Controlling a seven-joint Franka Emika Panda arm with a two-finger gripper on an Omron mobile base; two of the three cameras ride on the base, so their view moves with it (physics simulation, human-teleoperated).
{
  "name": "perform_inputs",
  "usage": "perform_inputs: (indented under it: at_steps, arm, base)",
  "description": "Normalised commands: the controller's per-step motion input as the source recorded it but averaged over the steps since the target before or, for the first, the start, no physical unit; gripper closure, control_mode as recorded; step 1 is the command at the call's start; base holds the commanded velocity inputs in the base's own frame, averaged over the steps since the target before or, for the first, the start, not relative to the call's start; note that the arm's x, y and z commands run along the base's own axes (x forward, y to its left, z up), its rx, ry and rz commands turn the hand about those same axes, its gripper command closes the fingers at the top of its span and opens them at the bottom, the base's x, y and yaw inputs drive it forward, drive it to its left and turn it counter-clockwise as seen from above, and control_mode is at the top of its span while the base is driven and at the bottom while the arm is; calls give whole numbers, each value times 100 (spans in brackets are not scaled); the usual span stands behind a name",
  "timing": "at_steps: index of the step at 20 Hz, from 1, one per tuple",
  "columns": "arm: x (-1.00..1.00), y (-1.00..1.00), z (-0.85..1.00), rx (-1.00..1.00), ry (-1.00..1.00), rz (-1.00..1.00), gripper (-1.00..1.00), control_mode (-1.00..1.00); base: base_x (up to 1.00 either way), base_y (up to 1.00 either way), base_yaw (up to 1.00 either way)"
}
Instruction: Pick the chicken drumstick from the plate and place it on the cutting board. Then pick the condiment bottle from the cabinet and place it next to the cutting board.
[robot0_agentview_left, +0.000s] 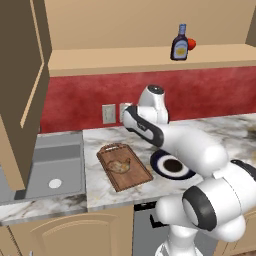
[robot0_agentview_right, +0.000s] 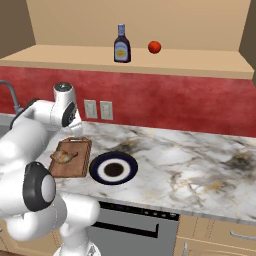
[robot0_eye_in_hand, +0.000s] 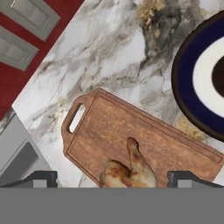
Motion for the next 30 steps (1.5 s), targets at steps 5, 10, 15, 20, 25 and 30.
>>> perform_inputs:
  at_steps: [5,10,15,20,25,30]
  arm:
    - [0,-11,24,1,0,-3,-100,-100]
    - [0,-10,25,1,0,-3,-100,-100]
    - [0,-10,23,2,0,-3,-100,-100]
    - [0,-7,23,3,0,-3,-100,-100]
    - [0,-7,21,4,0,-3,-100,-100]
    - [-2,-7,15,5,-3,-3,-100,-100]
  base:
    - [0,0,0]
    - [0,0,0]
    - [0,0,0]
    - [0,0,0]
    - [0,0,0]
    - [0,0,0]
